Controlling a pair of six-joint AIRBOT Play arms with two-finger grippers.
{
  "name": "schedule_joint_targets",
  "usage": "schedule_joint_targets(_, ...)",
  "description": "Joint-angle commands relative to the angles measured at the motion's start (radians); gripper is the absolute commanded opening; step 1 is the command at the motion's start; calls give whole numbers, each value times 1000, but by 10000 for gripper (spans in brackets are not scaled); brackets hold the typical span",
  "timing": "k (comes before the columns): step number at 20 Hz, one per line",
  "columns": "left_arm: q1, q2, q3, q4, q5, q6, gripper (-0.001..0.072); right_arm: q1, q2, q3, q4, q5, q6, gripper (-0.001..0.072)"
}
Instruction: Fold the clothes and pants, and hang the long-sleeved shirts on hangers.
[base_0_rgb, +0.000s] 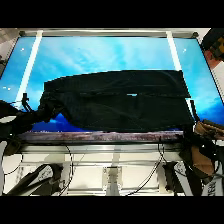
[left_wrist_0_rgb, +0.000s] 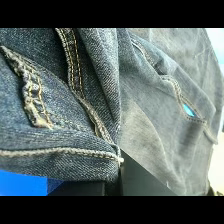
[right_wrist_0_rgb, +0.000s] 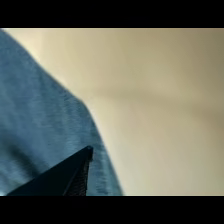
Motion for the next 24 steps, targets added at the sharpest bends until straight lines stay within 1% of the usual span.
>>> schedule_joint_targets(1,-1,1,1,0,-14,1,25,0,-156,31,151,-23,-127,484)
schedule_joint_targets(5,-1,1,1,0,-14,1,25,1,-295,78,153,-77,-141,480)
schedule_joint_targets(6,-1,1,1,0,-14,1,25,0,-312,86,151,-87,-155,403)
schedule_joint_targets(8,0,1,1,0,-14,0,25,0,-318,98,152,-104,-167,187)
schedule_joint_targets(9,2,1,2,0,-14,0,25,0,-317,106,151,-97,-167,94)
schedule_joint_targets(10,7,1,6,1,-15,1,25,0,-312,119,148,-74,-169,63)
schedule_joint_targets(14,82,1,48,2,-71,1,25,0,-249,222,139,79,-212,71)
schedule_joint_targets(15,107,1,58,4,-83,0,25,0,-229,259,140,90,-210,71)
schedule_joint_targets(17,157,1,80,17,-105,1,25,0,-197,322,140,112,-174,63)
schedule_joint_targets(18,181,1,90,29,-111,0,25,1,-185,352,131,129,-166,17)
schedule_joint_targets(22,214,1,101,55,-136,0,25,5,-180,383,121,272,-163,15)
schedule_joint_targets(24,213,1,101,54,-146,0,25,38,-167,383,119,314,-162,15)
